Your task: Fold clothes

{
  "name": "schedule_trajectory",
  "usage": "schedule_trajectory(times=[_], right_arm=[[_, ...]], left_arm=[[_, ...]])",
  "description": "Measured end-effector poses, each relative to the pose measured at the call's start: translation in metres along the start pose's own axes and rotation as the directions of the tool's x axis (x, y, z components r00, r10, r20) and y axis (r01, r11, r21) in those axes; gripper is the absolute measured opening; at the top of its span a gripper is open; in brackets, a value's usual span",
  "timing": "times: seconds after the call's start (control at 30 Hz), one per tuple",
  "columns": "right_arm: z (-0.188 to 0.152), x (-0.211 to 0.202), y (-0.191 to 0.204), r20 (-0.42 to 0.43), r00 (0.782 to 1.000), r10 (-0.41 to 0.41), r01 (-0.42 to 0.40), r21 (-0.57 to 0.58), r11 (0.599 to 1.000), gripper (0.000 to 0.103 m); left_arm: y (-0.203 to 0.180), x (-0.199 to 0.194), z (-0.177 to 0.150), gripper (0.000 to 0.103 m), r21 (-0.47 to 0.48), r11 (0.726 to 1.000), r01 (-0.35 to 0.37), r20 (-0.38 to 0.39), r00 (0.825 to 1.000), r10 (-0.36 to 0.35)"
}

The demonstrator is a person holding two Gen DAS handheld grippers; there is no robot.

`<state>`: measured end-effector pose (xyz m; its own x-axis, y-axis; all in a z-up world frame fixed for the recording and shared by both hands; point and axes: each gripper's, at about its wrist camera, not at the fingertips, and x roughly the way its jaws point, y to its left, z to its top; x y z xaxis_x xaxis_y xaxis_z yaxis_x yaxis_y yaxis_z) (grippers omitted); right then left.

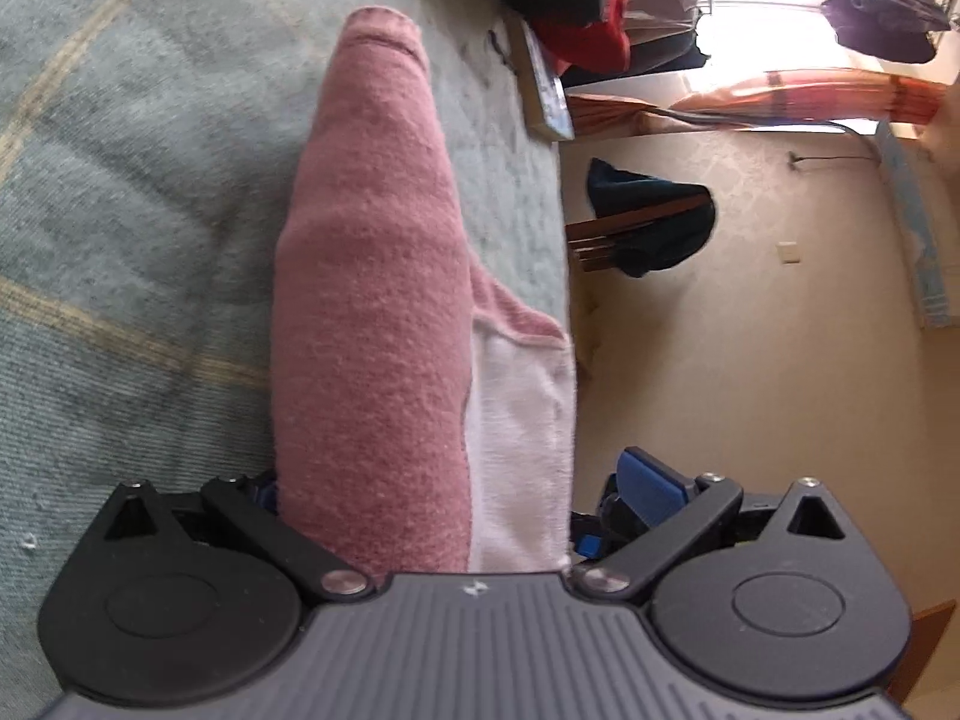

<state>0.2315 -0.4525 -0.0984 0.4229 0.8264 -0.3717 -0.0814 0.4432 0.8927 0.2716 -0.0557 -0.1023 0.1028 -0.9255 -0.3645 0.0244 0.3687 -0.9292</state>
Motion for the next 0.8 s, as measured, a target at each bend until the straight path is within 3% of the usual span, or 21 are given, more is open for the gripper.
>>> schedule_trajectory(times=[0.33,0.8], right_arm=[[-0.006,-0.001,0.030,-0.013,1.000,-0.026,0.025,-0.060,0.998,0.103],[-0.011,0.027,0.071,-0.041,0.999,-0.009,0.004,-0.106,0.994,0.103]], left_arm=[[-0.028,-0.008,0.003,0.101,0.068,0.998,0.017,0.004,1.000,-0.018],[-0.030,-0.055,-0.003,0.101,0.092,0.995,0.033,0.055,0.998,-0.038]])
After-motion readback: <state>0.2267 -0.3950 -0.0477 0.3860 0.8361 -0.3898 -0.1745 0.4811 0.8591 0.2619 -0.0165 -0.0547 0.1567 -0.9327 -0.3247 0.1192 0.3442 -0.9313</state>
